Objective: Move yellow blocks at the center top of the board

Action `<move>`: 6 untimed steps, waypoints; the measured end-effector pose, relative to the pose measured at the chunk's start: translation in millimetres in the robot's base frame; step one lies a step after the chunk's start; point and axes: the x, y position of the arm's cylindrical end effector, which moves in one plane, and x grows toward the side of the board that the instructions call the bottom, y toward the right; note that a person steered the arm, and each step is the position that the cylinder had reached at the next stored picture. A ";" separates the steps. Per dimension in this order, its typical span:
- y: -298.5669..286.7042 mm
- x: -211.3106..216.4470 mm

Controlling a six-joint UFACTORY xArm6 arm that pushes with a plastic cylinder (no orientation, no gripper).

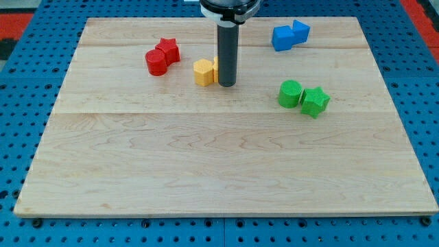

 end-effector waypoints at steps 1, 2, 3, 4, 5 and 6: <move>1.7 -14.9; 2.2 -21.3; -0.6 -2.9; -15.0 19.8; -37.1 -35.6; -38.3 -94.4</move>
